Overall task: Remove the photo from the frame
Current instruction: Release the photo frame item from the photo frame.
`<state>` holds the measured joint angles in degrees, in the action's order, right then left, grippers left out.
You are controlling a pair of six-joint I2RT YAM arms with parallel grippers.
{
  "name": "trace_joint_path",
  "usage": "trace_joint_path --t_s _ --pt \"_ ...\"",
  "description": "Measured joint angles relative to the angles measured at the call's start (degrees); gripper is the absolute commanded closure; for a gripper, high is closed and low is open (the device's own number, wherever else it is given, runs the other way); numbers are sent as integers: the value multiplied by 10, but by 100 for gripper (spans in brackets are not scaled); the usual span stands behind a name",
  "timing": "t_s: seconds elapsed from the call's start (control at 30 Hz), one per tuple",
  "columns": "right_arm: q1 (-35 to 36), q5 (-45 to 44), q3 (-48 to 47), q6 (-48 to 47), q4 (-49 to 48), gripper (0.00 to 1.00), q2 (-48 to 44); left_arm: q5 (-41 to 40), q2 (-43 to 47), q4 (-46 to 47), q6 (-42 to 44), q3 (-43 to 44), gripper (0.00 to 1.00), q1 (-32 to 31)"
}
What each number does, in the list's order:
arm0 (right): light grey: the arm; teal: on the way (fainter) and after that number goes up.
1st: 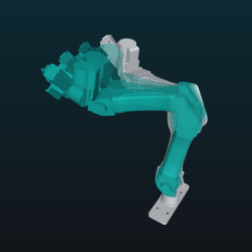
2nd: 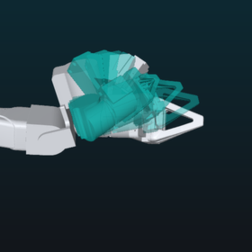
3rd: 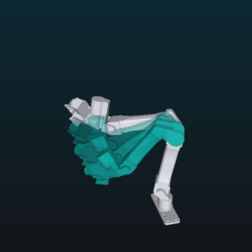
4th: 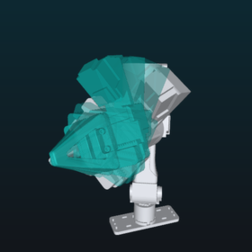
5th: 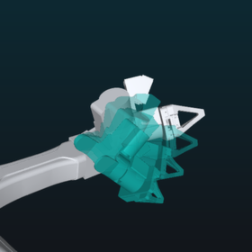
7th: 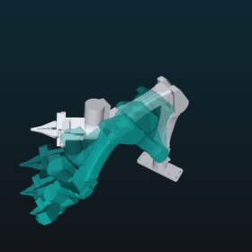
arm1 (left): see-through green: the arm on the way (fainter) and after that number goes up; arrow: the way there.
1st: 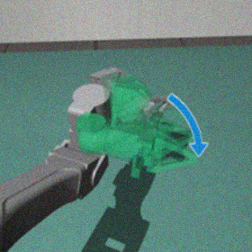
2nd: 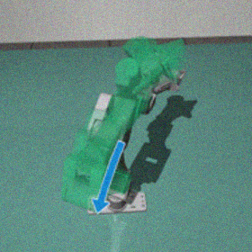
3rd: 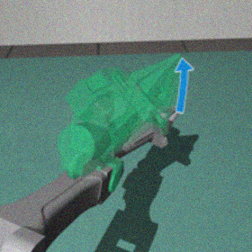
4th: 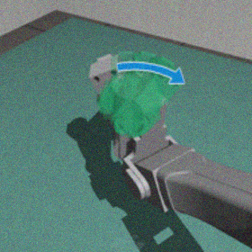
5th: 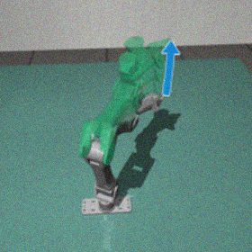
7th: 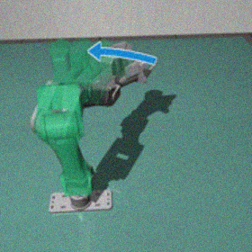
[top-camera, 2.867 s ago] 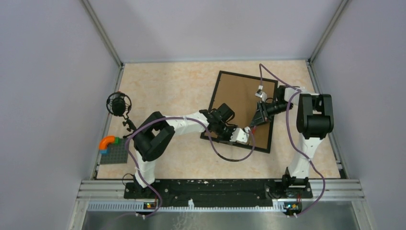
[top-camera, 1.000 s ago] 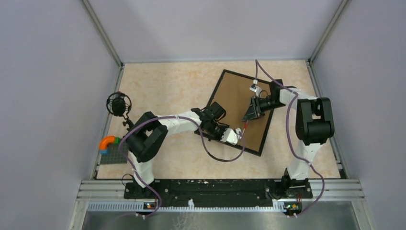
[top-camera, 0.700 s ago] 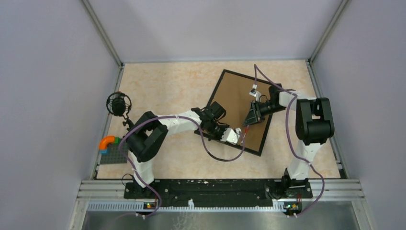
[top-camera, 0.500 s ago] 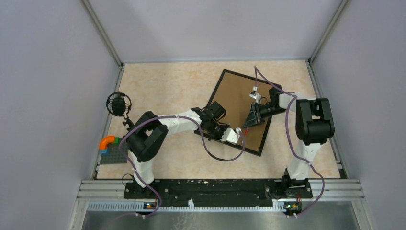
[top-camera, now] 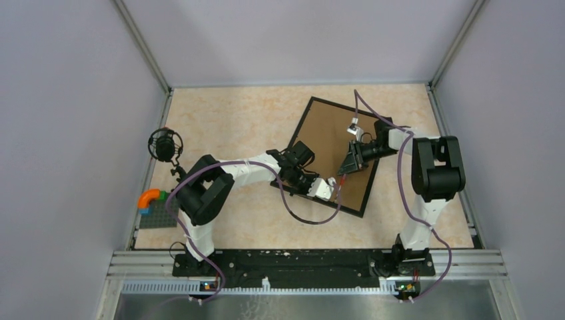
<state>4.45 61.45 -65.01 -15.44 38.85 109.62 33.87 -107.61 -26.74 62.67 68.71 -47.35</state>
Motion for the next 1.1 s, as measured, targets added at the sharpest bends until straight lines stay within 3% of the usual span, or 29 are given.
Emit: trace_joint_path --t_s 1.1 --pt "11 -4 32 15 -40 100 -30 2 -1 0 -20 0 94 1"
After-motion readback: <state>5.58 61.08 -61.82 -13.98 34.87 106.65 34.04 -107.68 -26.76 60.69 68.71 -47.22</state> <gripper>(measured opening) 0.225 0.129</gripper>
